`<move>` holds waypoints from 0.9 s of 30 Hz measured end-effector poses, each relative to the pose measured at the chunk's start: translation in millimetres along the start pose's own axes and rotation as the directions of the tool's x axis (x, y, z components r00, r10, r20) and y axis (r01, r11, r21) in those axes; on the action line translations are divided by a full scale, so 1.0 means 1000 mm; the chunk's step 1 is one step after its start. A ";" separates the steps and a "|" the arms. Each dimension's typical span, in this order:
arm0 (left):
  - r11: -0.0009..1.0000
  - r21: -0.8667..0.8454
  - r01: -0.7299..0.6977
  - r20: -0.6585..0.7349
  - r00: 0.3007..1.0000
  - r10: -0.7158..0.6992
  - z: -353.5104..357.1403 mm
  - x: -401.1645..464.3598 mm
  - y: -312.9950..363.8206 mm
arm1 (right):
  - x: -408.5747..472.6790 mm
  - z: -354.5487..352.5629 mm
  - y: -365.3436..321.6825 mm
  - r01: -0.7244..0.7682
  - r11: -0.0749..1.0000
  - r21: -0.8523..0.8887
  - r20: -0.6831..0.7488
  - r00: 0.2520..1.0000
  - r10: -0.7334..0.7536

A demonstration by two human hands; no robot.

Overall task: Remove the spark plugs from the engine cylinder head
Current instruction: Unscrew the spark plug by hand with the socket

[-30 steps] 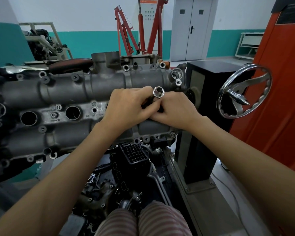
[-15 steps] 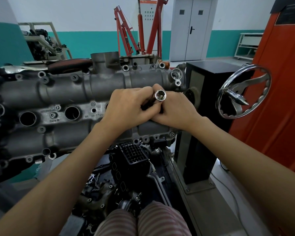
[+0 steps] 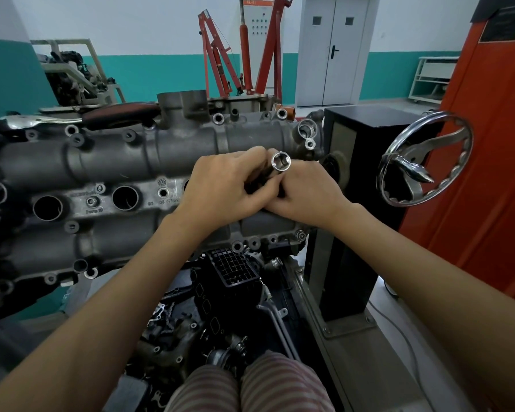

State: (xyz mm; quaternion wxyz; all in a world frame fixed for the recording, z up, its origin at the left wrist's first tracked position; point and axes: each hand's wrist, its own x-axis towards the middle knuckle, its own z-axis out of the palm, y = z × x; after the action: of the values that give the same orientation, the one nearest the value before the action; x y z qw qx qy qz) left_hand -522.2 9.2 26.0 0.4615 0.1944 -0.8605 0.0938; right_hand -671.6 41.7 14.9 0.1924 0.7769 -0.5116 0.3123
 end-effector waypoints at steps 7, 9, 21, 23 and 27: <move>0.998 0.048 -0.029 -0.014 0.999 0.030 0.001 -0.001 -0.005 | 0.000 -0.001 -0.001 0.011 1.000 0.011 -0.048 0.999 -0.011; 0.999 0.047 -0.021 -0.005 1.000 0.021 0.002 -0.001 -0.005 | 0.000 -0.001 -0.001 0.000 1.000 0.026 -0.065 0.998 0.001; 1.000 -0.005 -0.027 0.001 1.000 0.027 0.001 0.000 -0.001 | 0.000 -0.001 -0.003 -0.004 1.000 0.021 -0.005 1.000 0.004; 0.999 0.012 -0.031 0.000 1.000 0.031 0.002 0.000 -0.004 | 0.000 -0.001 -0.003 -0.001 1.000 0.013 -0.004 1.000 0.001; 0.999 0.043 -0.011 0.016 1.000 0.010 0.003 -0.001 -0.005 | -0.001 -0.001 -0.002 -0.011 0.999 0.033 -0.011 1.000 0.011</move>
State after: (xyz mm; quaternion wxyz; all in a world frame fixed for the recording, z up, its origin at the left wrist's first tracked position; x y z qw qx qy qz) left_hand -521.7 3.7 23.5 0.4499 0.2006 -0.8628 0.1134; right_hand -670.7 43.6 15.6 0.1805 0.7754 -0.5097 0.3260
